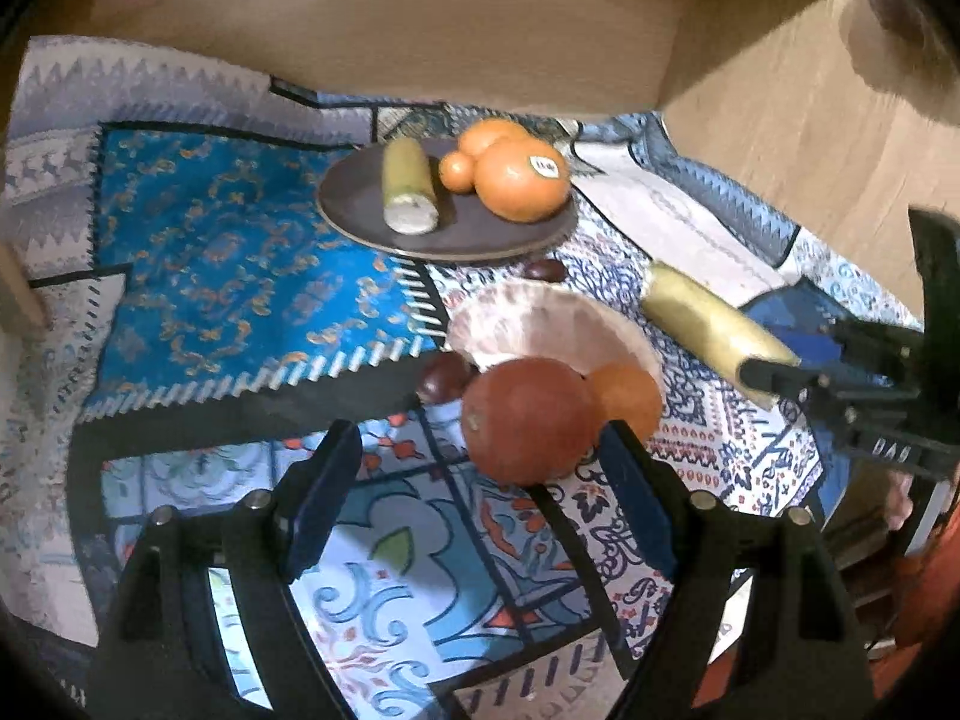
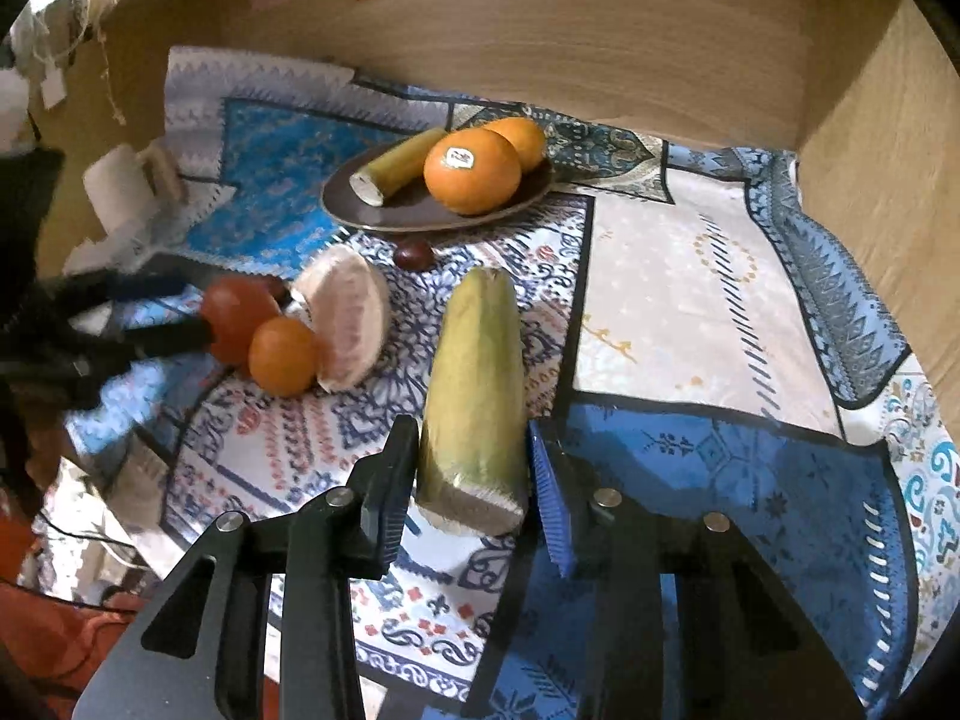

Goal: Organize fruits
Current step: 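Grasp the red tomato with the left tool while the right tool grasps the green corn cob, then carry the tomato and corn cob onto the dark plate and release both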

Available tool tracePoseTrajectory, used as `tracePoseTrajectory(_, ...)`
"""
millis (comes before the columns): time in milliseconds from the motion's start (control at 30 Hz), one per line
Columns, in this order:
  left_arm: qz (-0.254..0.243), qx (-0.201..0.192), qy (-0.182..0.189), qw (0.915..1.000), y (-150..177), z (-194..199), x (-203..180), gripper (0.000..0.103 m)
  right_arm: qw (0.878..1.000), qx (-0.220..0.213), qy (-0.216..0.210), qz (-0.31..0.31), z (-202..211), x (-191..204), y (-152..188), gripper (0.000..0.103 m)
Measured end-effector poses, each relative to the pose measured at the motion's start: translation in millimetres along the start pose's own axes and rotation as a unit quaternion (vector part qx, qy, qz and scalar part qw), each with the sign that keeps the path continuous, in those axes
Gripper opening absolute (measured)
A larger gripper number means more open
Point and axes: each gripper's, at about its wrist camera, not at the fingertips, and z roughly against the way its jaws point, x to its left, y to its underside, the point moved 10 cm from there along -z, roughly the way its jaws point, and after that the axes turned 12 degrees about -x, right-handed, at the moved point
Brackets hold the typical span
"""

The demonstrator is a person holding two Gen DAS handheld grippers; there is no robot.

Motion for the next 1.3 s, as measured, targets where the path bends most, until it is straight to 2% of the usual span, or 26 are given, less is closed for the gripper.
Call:
tracePoseTrajectory(233, 0.010, 0.002, 0.021, 0.9997, -0.3, -13.0, -8.8, 0.059, 1.000, 0.017, 0.003, 0.005, -22.0, -2.7, -4.5, 0.036)
tracePoseTrajectory(467, 0.014, -0.001, 0.028, 0.9995, -4.5, -19.2, -9.9, 0.057, 0.999, 0.031, 0.002, 0.005, -41.2, -1.7, -5.3, 0.036)
tracePoseTrajectory(533, 0.018, -0.002, 0.035, 0.9992, -4.7, -19.3, -11.0, 0.050, 1.000, 0.029, 0.004, 0.007, -41.9, -1.6, -6.9, 0.035)
tracePoseTrajectory(733, 0.013, -0.002, 0.041, 0.9991, -4.9, -16.3, -11.5, 0.049, 1.000, 0.021, -0.001, 0.000, -40.2, -0.3, -9.1, 0.034)
tracePoseTrajectory(900, 0.024, -0.016, 0.027, 0.9992, -9.9, -3.6, 1.5, 0.049, 1.000, 0.004, -0.002, -0.007, -35.4, 0.0, -18.0, 0.034)
tracePoseTrajectory(1300, 0.038, -0.074, -0.016, 0.9964, -56.2, 20.0, 39.6, 0.049, 0.998, -0.065, -0.007, -0.008, -23.7, 9.4, -76.1, 0.034)
